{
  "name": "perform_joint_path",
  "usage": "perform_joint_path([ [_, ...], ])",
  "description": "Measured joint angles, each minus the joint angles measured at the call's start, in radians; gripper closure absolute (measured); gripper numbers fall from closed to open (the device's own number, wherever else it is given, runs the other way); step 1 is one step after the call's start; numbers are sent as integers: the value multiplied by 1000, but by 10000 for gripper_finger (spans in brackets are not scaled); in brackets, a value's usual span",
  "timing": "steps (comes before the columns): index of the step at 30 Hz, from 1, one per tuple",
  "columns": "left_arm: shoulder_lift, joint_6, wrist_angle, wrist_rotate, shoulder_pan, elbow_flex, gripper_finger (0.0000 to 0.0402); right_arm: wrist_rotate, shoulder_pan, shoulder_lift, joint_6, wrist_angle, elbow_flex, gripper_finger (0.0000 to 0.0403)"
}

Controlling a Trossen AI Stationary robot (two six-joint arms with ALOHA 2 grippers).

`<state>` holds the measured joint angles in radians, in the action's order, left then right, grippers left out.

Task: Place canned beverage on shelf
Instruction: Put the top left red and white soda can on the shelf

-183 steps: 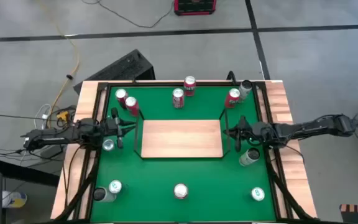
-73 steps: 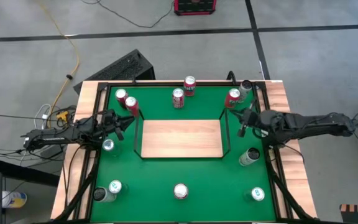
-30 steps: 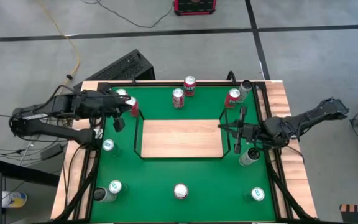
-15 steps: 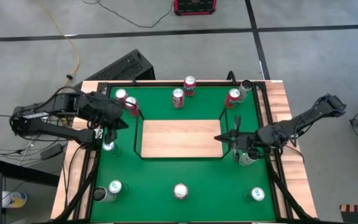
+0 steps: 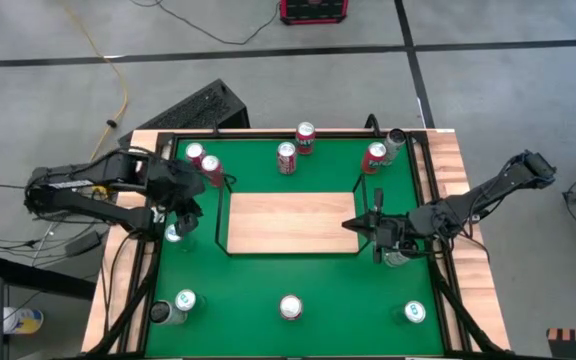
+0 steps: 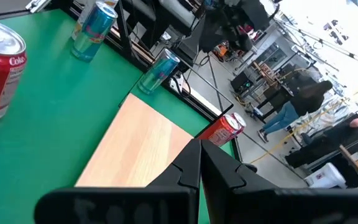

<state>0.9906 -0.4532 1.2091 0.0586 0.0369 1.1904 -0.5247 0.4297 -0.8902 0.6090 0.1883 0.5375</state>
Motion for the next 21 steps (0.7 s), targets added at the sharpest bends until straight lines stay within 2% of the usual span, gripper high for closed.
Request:
perform_joint_path([
  [4,30,-40,0,88,-19,0,293,0,0,0,7,1,0,367],
  [8,45,-142,-15,194,-46,0,262,0,0,0,9,8,0,367],
  [13,44,-209,-164,283,-97,-1,247,0,0,0,-25,16,0,367],
  [16,41,-177,-302,294,-154,-1,250,0,0,0,-73,41,0,367],
  [21,59,-96,-492,253,-288,-1,258,0,0,1,-176,53,0,367],
])
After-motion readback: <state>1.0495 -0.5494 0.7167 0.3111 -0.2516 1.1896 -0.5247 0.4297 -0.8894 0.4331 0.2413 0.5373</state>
